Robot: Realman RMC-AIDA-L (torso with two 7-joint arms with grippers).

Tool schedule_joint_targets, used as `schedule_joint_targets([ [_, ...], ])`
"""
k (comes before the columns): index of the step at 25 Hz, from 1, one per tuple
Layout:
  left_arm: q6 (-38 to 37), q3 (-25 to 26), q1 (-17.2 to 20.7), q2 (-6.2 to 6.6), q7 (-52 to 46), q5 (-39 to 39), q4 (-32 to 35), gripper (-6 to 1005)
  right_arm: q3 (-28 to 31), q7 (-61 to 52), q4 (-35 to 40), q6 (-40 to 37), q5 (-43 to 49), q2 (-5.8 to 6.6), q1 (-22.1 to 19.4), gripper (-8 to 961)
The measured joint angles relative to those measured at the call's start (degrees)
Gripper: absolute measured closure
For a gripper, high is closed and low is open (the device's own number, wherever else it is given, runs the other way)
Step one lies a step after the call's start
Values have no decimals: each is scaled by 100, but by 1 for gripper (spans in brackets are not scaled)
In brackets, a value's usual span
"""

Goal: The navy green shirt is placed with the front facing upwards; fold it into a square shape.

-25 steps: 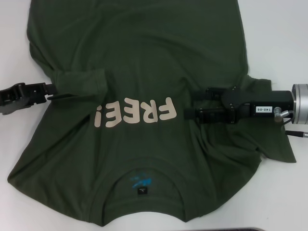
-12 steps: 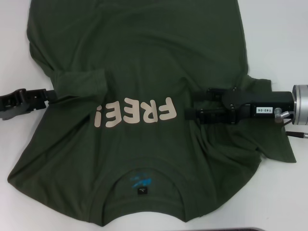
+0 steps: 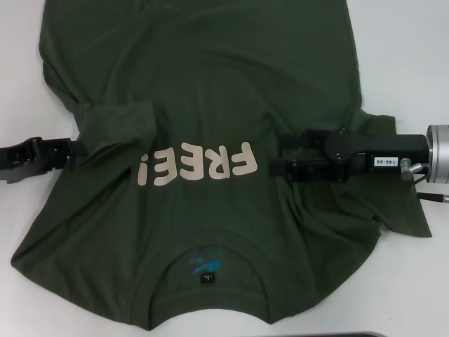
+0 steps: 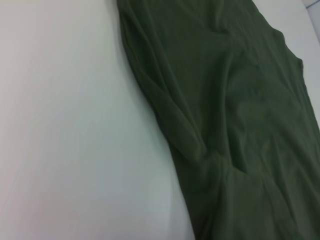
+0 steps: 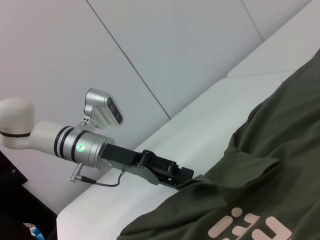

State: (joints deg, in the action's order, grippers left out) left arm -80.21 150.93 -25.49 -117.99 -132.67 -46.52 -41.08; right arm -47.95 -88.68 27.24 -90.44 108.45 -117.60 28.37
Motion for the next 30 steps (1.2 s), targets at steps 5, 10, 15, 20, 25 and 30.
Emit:
schedule_joint_targets([
  [5,-429,85,2,27,-52,-96,4,447,-4,4,0,-1,0,0,-8,32],
  [10,-873,86,47,26,-123,-116,4,447,-4,26,0,-1,0,0,-7,32],
  [15,-1009,137,102,-1,-137,-120,-39,447,-4,30,0,0,0,0,-4,32],
  [20,-1079,457,129,7,-110,-132,-58,447,-3,38,0,0,0,0,-6,32],
  [25,-1152,529,124,17,-100,-135,-59,447,-3,46,0,0,0,-14,-14,32],
  [30,-1135,659,62,5,-96,-194,-67,447,-4,48,0,0,0,-18,-16,32],
])
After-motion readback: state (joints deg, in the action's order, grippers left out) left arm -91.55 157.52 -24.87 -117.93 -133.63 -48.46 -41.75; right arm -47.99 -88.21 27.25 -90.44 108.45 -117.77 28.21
